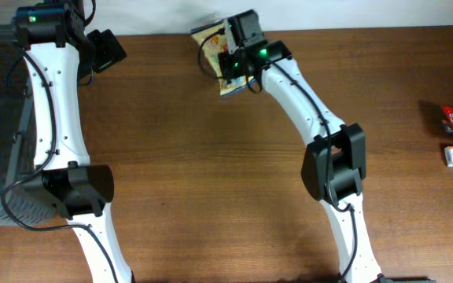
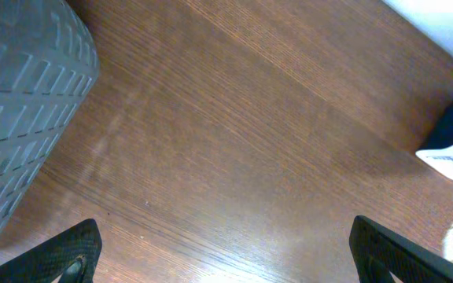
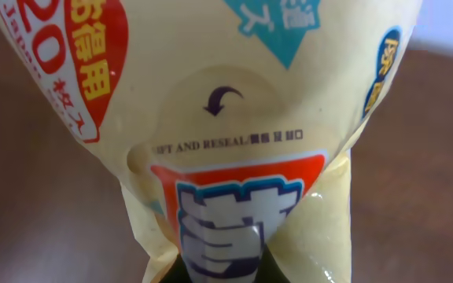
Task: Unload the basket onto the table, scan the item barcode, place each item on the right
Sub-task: 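Grasp the wipes pack with the right gripper and raise it to the scanner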
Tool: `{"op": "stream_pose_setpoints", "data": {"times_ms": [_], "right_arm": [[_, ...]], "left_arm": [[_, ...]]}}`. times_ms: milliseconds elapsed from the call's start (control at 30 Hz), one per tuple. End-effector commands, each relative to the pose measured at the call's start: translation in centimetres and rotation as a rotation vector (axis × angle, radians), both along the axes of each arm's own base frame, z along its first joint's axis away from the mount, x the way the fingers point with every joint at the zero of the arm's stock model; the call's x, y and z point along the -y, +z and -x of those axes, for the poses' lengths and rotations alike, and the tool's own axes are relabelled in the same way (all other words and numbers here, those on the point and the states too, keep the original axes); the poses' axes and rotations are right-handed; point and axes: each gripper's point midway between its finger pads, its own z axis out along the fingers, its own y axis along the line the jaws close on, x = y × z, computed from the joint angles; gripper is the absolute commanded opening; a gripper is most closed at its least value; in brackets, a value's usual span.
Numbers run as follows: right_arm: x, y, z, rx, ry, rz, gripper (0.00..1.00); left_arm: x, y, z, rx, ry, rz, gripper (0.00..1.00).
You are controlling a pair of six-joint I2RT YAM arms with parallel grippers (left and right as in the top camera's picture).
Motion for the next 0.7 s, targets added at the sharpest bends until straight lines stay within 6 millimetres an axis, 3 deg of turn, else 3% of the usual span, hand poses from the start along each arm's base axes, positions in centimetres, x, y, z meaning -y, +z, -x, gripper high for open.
{"op": "stream_pose_setpoints", "data": {"times_ms": [0,167,267,433,533,667], "right_arm": [[0.7,5.4,-2.4,0.170,-0.067,-0.033,0.04],[1.6,2.6,-4.1,0.192,-0.129,0.018,0.04],[3.7,1.8,-4.8,0.200,-0.245,0.071,0.04],[5.5,0.0,-3.8,0.115,-0.298,0.101,0.04],[5.5,-1.1,-3.0,0.052,-0.320,0.081,0.04],[4.5,-1.1,-2.9,0.037,-0.279,0.035,0.04]], "left_arm": [[0.0,1.4,0.2,0.034,0.008,0.004,0.99],[0.0,1.4,0.2,0.034,0.009,0.004,0.99],[0.0,1.4,0.2,0.034,0.009,0.004,0.99],[0.0,1.4,0.2,0.034,0.008,0.004,0.99],[0.0,1.4,0.2,0.034,0.008,0.004,0.99],[0.0,1.4,0.2,0.034,0.008,0.004,0.99]]}}
